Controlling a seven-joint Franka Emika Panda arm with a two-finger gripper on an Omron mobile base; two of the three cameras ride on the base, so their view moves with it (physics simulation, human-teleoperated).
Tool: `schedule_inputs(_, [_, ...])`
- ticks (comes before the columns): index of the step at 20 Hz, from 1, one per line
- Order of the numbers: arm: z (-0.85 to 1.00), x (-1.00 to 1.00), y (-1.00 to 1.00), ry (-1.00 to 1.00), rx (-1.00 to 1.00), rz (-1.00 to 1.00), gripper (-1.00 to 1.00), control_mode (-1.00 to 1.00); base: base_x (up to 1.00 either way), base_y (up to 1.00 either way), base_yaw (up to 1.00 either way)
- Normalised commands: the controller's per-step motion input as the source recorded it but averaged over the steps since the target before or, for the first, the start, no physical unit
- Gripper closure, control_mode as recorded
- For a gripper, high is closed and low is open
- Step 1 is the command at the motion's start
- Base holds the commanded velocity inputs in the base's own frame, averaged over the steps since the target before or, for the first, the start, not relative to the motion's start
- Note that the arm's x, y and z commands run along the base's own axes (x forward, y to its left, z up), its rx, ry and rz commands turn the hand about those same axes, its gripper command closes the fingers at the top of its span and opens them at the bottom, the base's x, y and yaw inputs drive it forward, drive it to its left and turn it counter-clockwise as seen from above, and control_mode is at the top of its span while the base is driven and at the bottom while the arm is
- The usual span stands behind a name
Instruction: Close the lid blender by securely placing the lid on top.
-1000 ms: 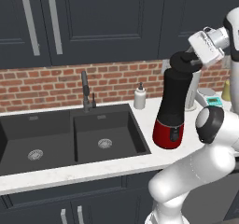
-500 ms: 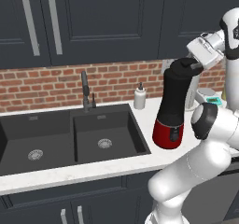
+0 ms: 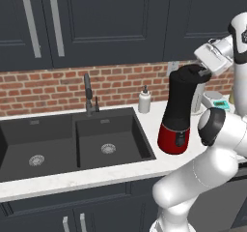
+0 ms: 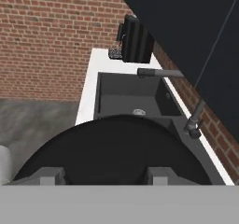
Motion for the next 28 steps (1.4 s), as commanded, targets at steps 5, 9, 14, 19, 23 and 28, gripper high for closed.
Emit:
schedule_inputs(5, [-0.2, 0.22, 0.0, 0.0, 0.0, -0.02, 1.0, -1.0, 0.0, 0.0, 0.0])
schedule_inputs(9, [-0.35, 0.27, 0.0, 0.0, 0.0, -0.04, 1.0, -1.0, 0.0, 0.0, 0.0])
schedule_inputs(14, [-0.14, 0.4, 0.0, 0.0, 0.0, -0.08, 1.0, -1.0, 0.0, 0.0, 0.0])
schedule_inputs(19, [0.0, 0.29, 0.19, 0.0, 0.0, -0.11, 1.0, -1.0, 0.0, 0.0, 0.0])
schedule_inputs(23, [0.0, 0.08, 0.21, 0.0, 0.0, -0.09, 1.0, -1.0, 0.0, 0.0, 0.0])
schedule_inputs(28, [-0.12, 0.1, 0.05, 0.0, 0.0, -0.03, 1.0, -1.0, 0.0, 0.0, 0.0])
